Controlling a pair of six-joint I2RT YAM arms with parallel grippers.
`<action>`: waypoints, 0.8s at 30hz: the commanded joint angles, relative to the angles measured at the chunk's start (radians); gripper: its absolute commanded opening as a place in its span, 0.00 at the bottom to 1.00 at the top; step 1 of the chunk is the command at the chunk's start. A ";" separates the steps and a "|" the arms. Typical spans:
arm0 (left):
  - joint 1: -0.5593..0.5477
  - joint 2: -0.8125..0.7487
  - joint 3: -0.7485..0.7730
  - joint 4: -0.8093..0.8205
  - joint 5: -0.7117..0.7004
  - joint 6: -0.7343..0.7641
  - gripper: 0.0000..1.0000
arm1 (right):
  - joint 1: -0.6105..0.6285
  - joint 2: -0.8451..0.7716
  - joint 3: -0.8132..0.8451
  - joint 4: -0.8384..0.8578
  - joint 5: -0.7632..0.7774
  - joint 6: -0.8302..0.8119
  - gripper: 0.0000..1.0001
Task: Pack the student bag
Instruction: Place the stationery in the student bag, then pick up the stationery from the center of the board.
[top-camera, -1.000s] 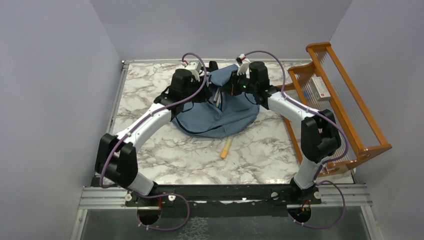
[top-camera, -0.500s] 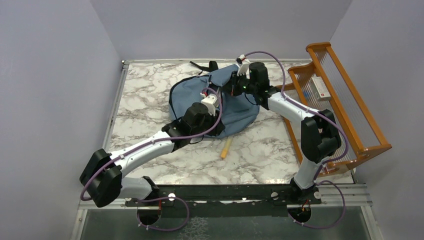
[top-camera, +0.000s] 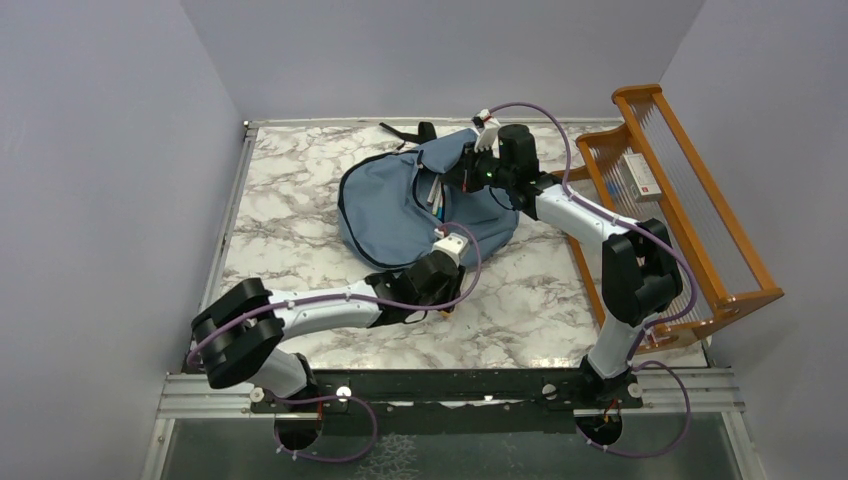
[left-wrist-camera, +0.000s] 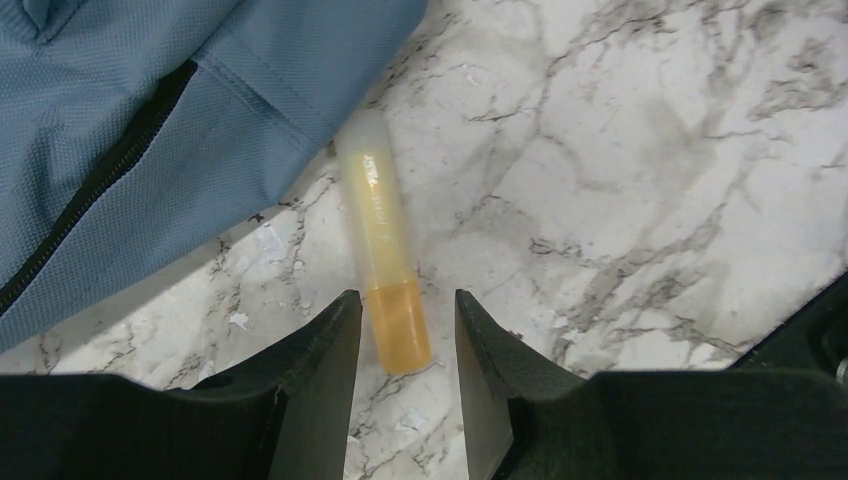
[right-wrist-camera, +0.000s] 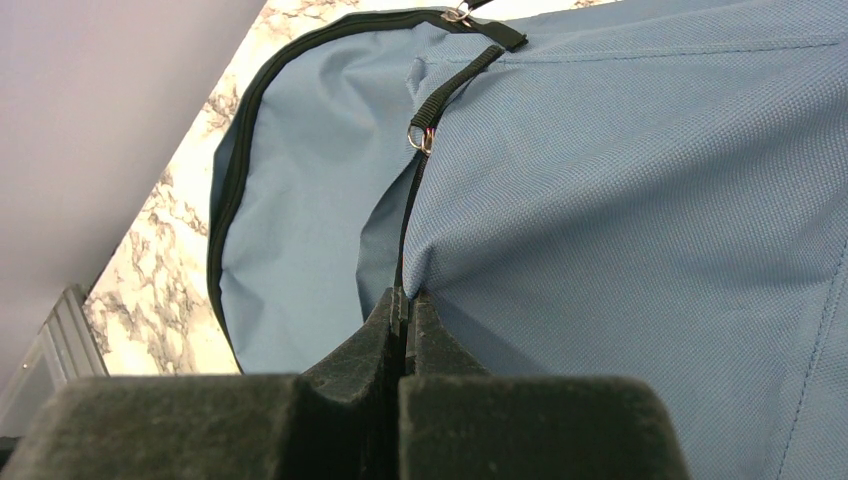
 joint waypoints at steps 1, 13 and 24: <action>-0.002 0.072 0.018 0.020 -0.081 -0.015 0.42 | 0.011 -0.036 0.004 0.029 -0.026 -0.007 0.01; -0.004 0.224 0.108 -0.038 -0.101 -0.018 0.48 | 0.011 -0.043 -0.012 0.027 -0.041 0.005 0.01; -0.004 0.308 0.137 -0.082 -0.110 -0.046 0.46 | 0.011 -0.055 -0.023 0.025 -0.037 0.006 0.01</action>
